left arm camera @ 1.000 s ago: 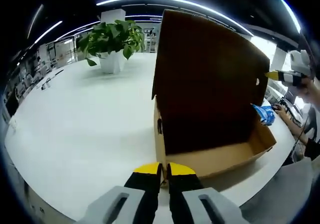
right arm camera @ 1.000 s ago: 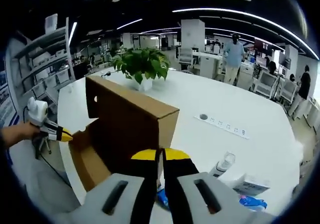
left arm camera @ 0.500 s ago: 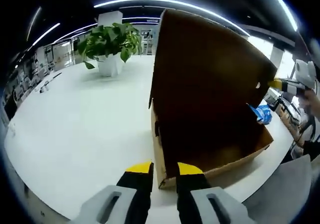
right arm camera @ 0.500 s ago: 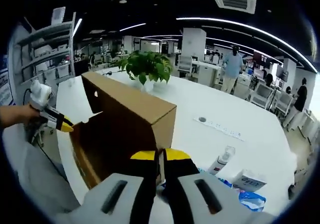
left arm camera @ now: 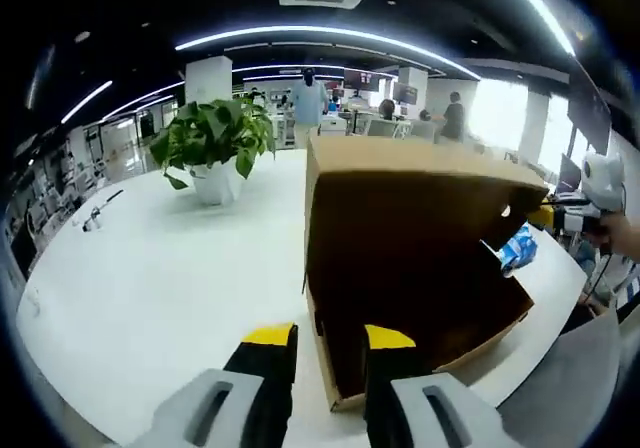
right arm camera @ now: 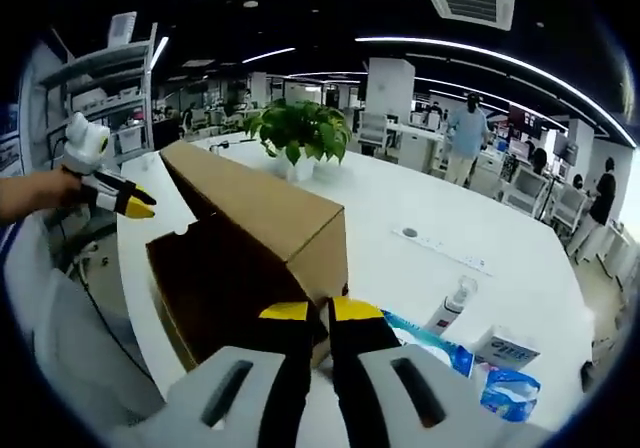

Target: Operate the shoe box by opening the lid, removing the specified soft item, and placing it in the target area until the item is outside and the box remains undamaged.

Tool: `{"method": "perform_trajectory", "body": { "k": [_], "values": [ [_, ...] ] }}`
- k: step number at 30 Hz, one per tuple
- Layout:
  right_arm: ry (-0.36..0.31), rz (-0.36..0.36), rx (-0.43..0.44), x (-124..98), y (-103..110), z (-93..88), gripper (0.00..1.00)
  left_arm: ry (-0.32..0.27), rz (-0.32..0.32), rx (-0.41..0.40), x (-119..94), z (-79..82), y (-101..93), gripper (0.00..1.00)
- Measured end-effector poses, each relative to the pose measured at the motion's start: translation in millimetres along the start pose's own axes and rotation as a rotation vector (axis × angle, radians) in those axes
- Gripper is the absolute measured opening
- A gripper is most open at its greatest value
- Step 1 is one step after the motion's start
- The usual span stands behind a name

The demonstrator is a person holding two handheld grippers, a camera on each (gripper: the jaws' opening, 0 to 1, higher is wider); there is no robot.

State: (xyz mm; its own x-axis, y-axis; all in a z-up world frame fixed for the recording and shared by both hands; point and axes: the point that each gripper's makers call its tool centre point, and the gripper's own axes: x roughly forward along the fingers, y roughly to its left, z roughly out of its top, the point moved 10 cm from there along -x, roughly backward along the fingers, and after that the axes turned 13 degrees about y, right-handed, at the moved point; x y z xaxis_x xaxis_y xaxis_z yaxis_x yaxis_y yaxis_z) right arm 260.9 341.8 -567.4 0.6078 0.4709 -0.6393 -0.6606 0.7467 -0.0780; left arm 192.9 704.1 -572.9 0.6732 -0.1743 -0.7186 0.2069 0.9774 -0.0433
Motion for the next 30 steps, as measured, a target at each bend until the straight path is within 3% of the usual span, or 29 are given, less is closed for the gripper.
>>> {"method": "perform_trajectory", "body": {
  "k": [5, 12, 18, 30],
  "values": [
    [0.003, 0.009, -0.002, -0.8, 2.2, -4.9, 0.04, -0.035, -0.005, 0.057, -7.5, 17.5, 0.9, 0.28],
    [0.023, 0.021, -0.015, 2.0, 7.1, -13.0, 0.06, -0.040, -0.018, 0.107, -6.4, 27.7, -2.0, 0.29],
    [0.038, 0.032, -0.021, 4.1, 10.7, -19.4, 0.07, -0.034, -0.043, 0.133, -5.7, 26.5, -5.6, 0.29],
    [0.048, 0.102, -0.049, 6.6, 21.8, -37.9, 0.18, 0.037, -0.063, 0.163, -1.7, 4.8, -9.3, 0.33]
  ]
}}
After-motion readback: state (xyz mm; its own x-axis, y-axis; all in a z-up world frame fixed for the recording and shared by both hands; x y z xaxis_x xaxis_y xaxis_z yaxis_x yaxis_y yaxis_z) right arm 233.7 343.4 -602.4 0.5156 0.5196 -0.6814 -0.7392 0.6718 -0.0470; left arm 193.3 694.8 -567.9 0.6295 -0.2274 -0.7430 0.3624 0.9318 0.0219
